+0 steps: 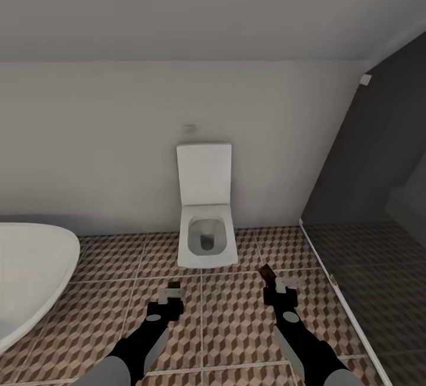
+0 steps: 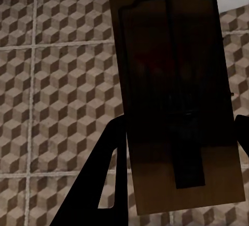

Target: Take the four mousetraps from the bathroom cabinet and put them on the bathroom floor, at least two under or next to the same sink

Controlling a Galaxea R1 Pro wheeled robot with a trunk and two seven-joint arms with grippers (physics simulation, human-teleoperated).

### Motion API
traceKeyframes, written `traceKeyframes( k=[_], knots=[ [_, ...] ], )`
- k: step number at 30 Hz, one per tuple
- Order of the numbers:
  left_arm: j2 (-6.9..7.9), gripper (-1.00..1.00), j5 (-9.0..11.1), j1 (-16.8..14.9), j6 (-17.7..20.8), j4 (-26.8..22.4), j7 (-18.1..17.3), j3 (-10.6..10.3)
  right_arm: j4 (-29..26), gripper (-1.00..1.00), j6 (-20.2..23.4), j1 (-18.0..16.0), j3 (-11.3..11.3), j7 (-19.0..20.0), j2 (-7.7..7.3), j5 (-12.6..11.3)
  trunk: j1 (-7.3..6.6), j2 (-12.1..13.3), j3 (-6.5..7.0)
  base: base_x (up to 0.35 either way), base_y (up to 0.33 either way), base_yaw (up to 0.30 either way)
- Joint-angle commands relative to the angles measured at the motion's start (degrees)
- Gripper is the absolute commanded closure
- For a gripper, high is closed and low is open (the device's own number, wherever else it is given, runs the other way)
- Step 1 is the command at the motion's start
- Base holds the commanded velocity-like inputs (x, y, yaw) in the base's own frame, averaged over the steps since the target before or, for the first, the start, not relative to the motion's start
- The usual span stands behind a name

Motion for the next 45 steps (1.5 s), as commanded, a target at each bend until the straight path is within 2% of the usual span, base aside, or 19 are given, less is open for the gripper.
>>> traceKeyframes(
  k=[1, 45],
  knots=[
    [0.04, 1.00, 0.43, -0.03, 0.32, -0.11, 0.57, -0.52, -0.02, 1.00, -0.11, -0.05, 0.36, -0.44, -0.03, -0.54, 0.23, -0.46, -0.25, 0.000, 0.000, 0.000],
    [-0.07, 1.00, 0.44, -0.01, 0.32, -0.05, 0.58, -0.54, -0.02, 1.00, 1.04, -0.05, 0.36, -0.44, 0.06, -0.53, 9.90, -18.11, -8.14, 0.000, 0.000, 0.000]
  ],
)
